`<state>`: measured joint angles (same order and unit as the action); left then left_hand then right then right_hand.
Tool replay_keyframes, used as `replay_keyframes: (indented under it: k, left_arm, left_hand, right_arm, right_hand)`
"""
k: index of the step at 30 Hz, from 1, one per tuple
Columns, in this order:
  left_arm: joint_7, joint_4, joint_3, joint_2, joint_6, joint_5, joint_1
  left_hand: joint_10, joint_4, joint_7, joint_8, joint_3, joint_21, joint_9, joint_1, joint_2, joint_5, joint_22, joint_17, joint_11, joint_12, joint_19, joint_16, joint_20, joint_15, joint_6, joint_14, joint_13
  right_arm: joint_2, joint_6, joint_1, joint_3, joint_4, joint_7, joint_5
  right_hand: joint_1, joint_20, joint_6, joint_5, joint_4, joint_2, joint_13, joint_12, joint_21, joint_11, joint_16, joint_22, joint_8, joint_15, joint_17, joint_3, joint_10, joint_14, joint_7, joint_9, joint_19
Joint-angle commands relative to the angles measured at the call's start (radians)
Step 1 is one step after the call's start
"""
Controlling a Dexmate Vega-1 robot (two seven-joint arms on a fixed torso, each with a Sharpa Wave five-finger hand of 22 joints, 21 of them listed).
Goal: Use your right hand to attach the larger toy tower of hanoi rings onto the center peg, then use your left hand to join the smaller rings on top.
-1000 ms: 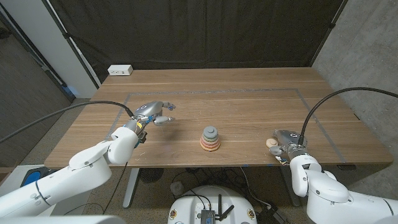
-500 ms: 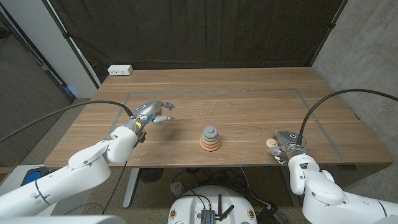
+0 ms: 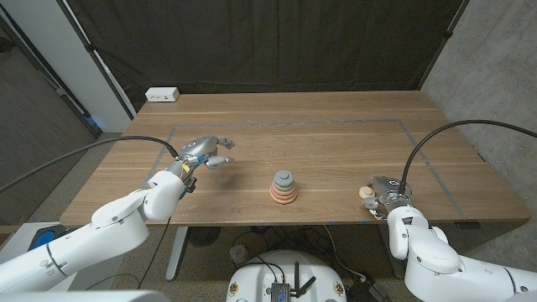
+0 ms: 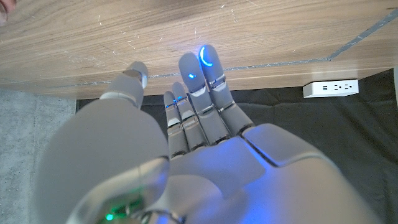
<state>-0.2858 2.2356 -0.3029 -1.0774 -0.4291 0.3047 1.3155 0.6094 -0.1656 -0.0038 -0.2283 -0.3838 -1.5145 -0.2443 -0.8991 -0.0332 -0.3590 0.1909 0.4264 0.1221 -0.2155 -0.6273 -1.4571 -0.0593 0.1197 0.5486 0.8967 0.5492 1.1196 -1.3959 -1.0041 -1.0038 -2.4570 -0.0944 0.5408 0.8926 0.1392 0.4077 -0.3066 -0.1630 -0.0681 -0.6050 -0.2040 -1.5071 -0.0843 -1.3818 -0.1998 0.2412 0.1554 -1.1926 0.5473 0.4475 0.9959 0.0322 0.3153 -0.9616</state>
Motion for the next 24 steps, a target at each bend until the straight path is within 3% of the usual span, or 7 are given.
replay_keyframes:
  k: [1,10,15,24]
  left_arm:
    - [0.002,-0.013,-0.008,0.008,0.009,-0.005,-0.006]
    - [0.003,-0.017,-0.015,0.012,0.011,-0.007,-0.01]
    - [0.001,-0.018,-0.01,0.012,0.017,-0.015,-0.007]
    - [-0.006,-0.018,0.002,0.009,0.022,-0.02,-0.002]
  left_hand:
    - [0.008,0.0,0.001,0.006,-0.008,0.003,-0.002,0.0,-0.004,-0.007,0.0,0.004,-0.002,0.0,-0.004,0.003,-0.141,0.1,0.009,0.005,0.003]
    - [0.008,0.0,0.003,0.006,-0.011,0.002,-0.002,0.0,-0.006,-0.007,0.0,0.004,-0.003,0.001,-0.004,0.003,-0.14,0.1,0.012,0.006,0.004]
    - [0.01,0.0,0.002,0.005,-0.013,0.002,-0.003,0.0,-0.007,-0.007,0.0,0.005,-0.002,0.0,-0.005,0.004,-0.14,0.1,0.016,0.006,0.005]
    - [0.019,0.0,0.004,0.005,-0.016,0.002,-0.003,0.001,-0.01,-0.008,0.0,0.005,-0.003,-0.004,-0.005,0.005,-0.14,0.1,0.018,0.005,0.007]
  right_arm:
    - [0.014,0.0,0.023,-0.026,-0.005,0.111,0.066]
    - [0.011,0.0,0.038,-0.039,0.006,0.223,0.146]
    - [0.012,0.0,0.05,-0.049,0.009,0.221,0.136]
    - [0.017,0.0,0.065,-0.048,0.003,0.173,0.087]
  right_hand:
    - [0.006,0.079,0.018,0.002,0.001,0.012,-0.003,-0.012,-0.009,-0.001,0.006,-0.003,0.006,0.063,-0.001,-0.006,0.018,0.006,0.002,0.001,-0.005]
    - [0.006,0.079,0.045,0.002,0.002,0.017,-0.007,-0.023,-0.012,-0.019,0.006,-0.004,0.016,0.063,-0.005,-0.011,0.058,0.017,0.009,-0.001,-0.013]
    - [0.01,0.08,0.062,0.0,0.001,0.022,-0.012,-0.032,-0.013,-0.027,-0.005,-0.003,0.022,0.063,-0.016,-0.011,0.089,0.032,0.015,-0.002,-0.018]
    - [0.026,0.08,0.144,-0.01,0.0,0.044,-0.029,-0.049,-0.024,-0.051,-0.034,-0.009,0.059,0.063,-0.031,-0.006,0.169,0.071,0.032,0.002,-0.05]
